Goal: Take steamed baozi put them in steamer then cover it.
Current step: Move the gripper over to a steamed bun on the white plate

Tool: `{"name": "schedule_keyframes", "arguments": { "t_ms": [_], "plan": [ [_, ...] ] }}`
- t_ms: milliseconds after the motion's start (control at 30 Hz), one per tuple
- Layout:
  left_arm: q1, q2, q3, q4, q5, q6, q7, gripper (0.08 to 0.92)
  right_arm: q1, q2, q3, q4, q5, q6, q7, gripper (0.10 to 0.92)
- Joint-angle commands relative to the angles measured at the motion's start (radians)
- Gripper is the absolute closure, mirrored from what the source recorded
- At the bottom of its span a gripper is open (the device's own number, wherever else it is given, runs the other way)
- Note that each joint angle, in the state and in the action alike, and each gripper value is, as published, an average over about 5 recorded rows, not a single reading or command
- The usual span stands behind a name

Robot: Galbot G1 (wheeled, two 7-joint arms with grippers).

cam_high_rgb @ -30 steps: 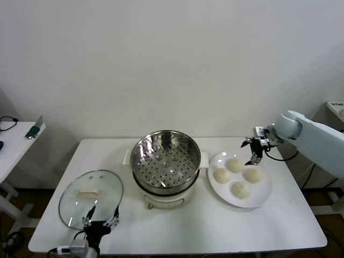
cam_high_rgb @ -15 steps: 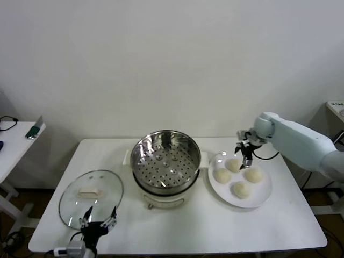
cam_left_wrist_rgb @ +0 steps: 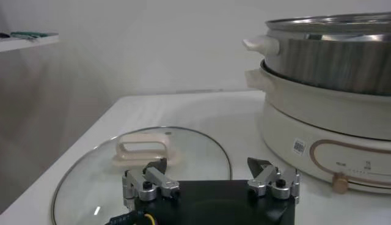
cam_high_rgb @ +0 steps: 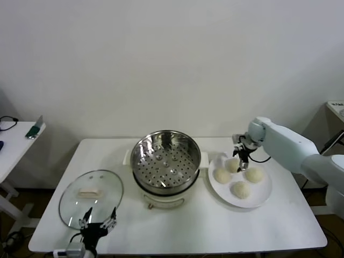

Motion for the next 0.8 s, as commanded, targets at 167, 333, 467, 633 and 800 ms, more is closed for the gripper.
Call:
{"name": "schedule_keyframes", "arguments": {
  "t_ms": [167,333,467,633,800],
  "plan": [
    [-0.003,0.003,0.001,0.004,0.000,0.001,-0.001,0.177,-0.016,0.033,0.032,-0.060,-0.008,0.013,0.006,0.257],
    [0.000,0.001,0.004,-0.003,0.002,0.003,-0.001,0.177,0.002,0.022,0.005,-0.042,-0.001,0.012,-0.007,0.277],
    [0.002,-0.001,0.006,-0.004,0.003,0.002,-0.001,0.177,0.011,0.017,-0.007,-0.032,0.008,0.012,-0.013,0.313],
    [0.008,-0.003,0.010,-0.003,0.012,-0.001,-0.001,0.177,0.010,0.021,-0.010,-0.031,0.008,0.019,-0.016,0.337],
    [0.012,-0.005,0.012,-0.004,0.019,-0.002,-0.002,0.177,0.043,0.007,-0.035,0.015,0.013,0.032,-0.024,0.338]
  ]
}}
